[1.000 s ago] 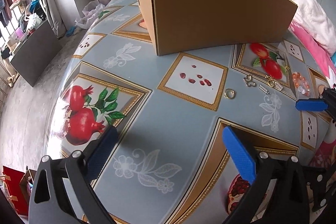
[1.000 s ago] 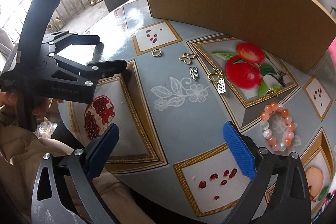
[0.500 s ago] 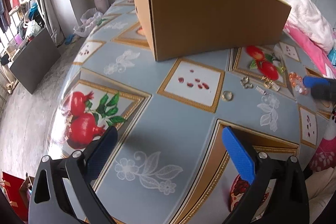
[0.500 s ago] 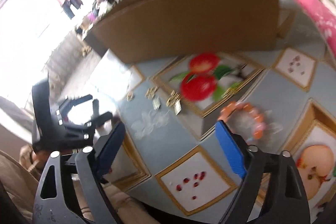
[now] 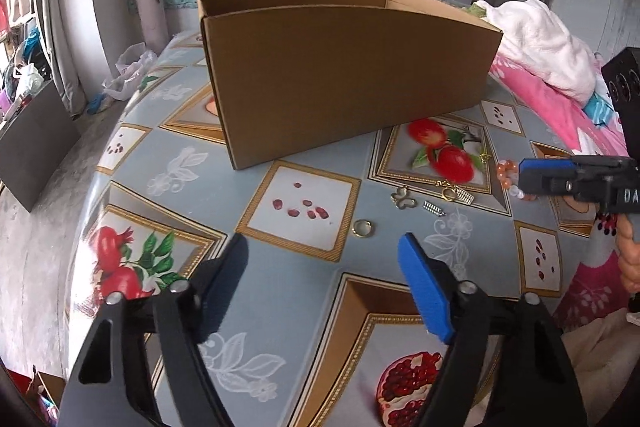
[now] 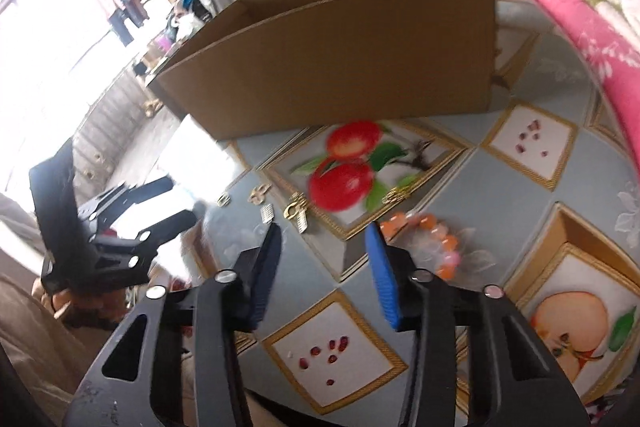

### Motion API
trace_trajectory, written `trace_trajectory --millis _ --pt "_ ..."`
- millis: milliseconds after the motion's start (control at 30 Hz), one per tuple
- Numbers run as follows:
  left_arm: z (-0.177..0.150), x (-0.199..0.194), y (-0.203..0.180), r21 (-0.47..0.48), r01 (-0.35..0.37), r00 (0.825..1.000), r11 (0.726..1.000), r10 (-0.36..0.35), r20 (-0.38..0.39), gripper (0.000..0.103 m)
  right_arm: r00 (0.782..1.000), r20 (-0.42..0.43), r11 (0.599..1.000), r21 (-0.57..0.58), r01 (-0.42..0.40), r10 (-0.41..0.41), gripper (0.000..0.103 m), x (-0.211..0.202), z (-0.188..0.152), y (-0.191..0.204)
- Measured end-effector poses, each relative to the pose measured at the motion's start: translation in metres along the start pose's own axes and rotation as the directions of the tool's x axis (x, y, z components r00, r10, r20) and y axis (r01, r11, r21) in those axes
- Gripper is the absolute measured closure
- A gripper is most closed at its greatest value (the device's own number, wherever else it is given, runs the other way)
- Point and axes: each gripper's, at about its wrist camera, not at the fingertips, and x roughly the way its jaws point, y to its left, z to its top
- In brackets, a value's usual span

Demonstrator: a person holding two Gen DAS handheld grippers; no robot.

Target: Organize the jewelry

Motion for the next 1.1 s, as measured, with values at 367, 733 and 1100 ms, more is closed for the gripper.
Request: trace_trajectory --millis 367,733,1100 --pt "0.002 0.009 -0.001 -0.008 0.05 0.999 0.999 -0.051 -0.007 0.045 0.997 0.006 0.995 -0.069 0.073 -0.073 0.076 -0.009 -0.006 0.002" --pt "0.007 0.014 -0.009 0.02 0.082 0.997 0.996 -0.082 -0.01 0.056 0.994 -0.043 0.995 0.006 0.104 -0.104 0.088 0.017 -0.003 -0.016" --pt "0.009 0.025 -0.012 0.032 0.077 0.996 0.997 -0.076 -0.039 0.078 0.998 0.013 0.998 0.011 0.066 -0.066 0.088 0.017 0.009 -0.004"
